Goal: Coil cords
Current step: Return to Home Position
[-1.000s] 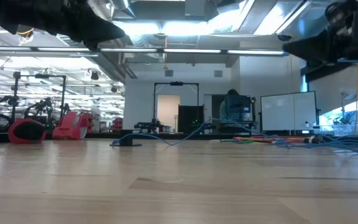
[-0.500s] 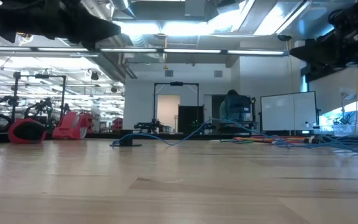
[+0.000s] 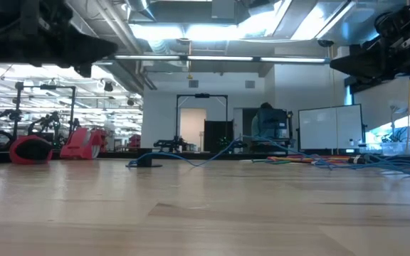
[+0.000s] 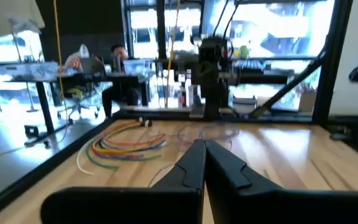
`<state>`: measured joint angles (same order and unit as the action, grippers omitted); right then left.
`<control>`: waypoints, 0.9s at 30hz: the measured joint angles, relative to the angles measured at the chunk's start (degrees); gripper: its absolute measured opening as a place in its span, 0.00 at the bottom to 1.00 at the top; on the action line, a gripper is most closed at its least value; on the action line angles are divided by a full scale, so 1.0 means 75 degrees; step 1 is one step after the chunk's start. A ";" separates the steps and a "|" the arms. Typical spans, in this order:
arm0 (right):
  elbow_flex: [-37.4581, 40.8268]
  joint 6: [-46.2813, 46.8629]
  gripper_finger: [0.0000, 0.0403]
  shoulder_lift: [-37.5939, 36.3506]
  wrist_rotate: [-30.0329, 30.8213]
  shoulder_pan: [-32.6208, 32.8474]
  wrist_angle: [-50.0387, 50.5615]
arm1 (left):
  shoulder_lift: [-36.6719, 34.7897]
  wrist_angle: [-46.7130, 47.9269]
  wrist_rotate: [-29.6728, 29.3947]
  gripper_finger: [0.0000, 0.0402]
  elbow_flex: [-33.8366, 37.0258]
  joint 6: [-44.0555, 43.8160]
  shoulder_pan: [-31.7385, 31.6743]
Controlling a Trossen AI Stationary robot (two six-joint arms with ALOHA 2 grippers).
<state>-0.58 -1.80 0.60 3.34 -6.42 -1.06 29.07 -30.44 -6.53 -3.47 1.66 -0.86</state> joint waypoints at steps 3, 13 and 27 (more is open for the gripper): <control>0.0003 0.0000 0.02 0.0000 0.0005 0.0000 0.0000 | -0.0527 0.0006 -0.0002 0.00 0.0190 0.0069 -0.0006; 0.0009 0.0000 0.02 0.0000 0.0007 0.0000 0.0000 | -0.2727 0.1887 -0.0025 0.00 0.0385 -0.0023 -0.0006; 0.0012 0.0000 0.02 0.0003 0.0008 0.0000 0.0002 | -0.3842 0.3763 -0.0549 0.00 0.0385 -0.0183 -0.0187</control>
<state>-0.49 -1.80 0.62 3.40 -6.42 -1.04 0.25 -2.22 -10.65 -0.58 0.29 -2.26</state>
